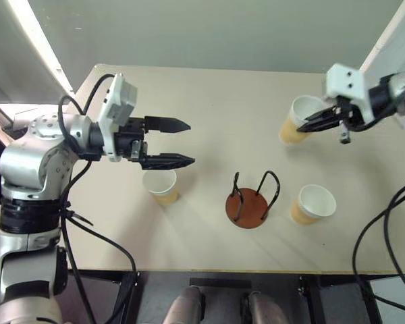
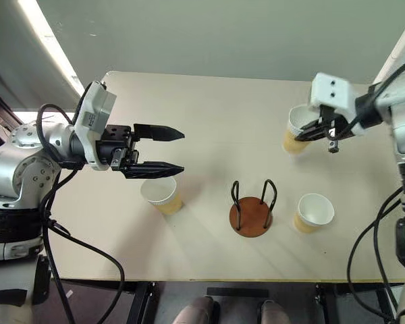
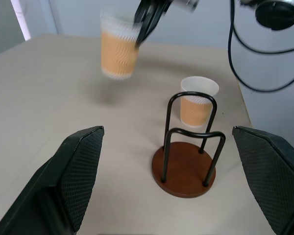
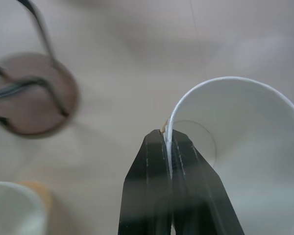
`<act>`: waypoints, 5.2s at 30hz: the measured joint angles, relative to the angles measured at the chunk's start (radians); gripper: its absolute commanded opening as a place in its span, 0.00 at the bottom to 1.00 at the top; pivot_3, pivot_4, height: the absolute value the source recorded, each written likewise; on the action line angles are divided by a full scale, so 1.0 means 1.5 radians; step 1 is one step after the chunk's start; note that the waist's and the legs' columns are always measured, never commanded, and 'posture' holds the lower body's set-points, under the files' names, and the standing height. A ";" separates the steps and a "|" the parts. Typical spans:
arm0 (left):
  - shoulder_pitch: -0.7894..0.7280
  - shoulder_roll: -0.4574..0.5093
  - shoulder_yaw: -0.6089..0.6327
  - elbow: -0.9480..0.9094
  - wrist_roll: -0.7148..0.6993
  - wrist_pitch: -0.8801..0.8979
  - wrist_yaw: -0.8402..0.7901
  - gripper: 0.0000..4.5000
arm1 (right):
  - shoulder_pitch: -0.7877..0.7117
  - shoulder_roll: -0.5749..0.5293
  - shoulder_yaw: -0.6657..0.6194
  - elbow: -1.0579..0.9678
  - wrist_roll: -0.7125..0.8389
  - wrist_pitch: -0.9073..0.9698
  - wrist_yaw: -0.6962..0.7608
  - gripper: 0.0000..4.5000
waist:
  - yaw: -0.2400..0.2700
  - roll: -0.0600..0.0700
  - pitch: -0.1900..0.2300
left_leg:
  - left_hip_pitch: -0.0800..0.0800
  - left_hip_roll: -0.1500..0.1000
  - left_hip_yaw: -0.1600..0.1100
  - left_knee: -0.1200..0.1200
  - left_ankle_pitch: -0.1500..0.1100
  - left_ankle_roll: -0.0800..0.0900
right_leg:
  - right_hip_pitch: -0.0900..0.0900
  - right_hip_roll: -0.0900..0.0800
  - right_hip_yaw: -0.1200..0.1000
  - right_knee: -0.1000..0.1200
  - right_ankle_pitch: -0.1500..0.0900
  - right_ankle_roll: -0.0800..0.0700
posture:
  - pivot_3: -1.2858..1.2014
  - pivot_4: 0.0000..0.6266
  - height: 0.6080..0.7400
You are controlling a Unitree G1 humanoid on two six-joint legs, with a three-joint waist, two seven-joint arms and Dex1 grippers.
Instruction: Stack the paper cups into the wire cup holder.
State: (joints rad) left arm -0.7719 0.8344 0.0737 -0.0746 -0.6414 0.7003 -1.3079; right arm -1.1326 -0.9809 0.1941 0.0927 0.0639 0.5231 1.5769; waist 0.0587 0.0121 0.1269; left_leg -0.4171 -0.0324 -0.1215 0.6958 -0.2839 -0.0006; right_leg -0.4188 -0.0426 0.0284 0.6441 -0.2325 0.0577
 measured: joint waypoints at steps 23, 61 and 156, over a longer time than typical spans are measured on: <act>-0.011 0.013 -0.039 0.004 0.002 -0.011 -0.058 1.00 | 0.007 -0.016 0.057 -0.356 0.178 0.204 -0.030 0.01 | -0.003 0.000 0.000 | 0.002 0.000 0.000 0.001 0.000 0.000 | 0.001 0.000 0.000 -0.001 0.000 0.000 | 0.52 0.24 1.00; 0.056 0.102 -0.082 -0.095 0.151 -0.128 -0.022 1.00 | 0.117 0.076 -0.155 -0.268 0.292 0.280 -0.242 0.83 | -0.003 -0.001 0.000 | 0.002 0.000 -0.001 0.000 0.000 0.000 | 0.001 0.000 0.000 -0.002 0.000 0.000 | 0.52 0.24 1.00; -0.428 -0.131 -0.500 0.237 0.069 -0.299 -0.181 0.02 | 0.479 -0.160 -0.389 -0.302 0.557 0.148 -0.140 0.84 | 0.003 -0.001 0.000 | -0.001 0.000 0.000 0.000 0.000 0.000 | 0.000 0.000 0.000 0.000 0.000 0.001 | 0.52 0.24 1.00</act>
State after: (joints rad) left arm -1.4131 0.6384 -0.6766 0.2813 -0.5377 0.2513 -1.5797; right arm -0.4142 -1.2213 -0.3896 -0.3609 0.8994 0.7448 1.3671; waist 0.0630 0.0108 0.1266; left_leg -0.4185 -0.0325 -0.1220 0.6952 -0.2845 -0.0001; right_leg -0.4187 -0.0433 0.0287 0.6438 -0.2319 0.0590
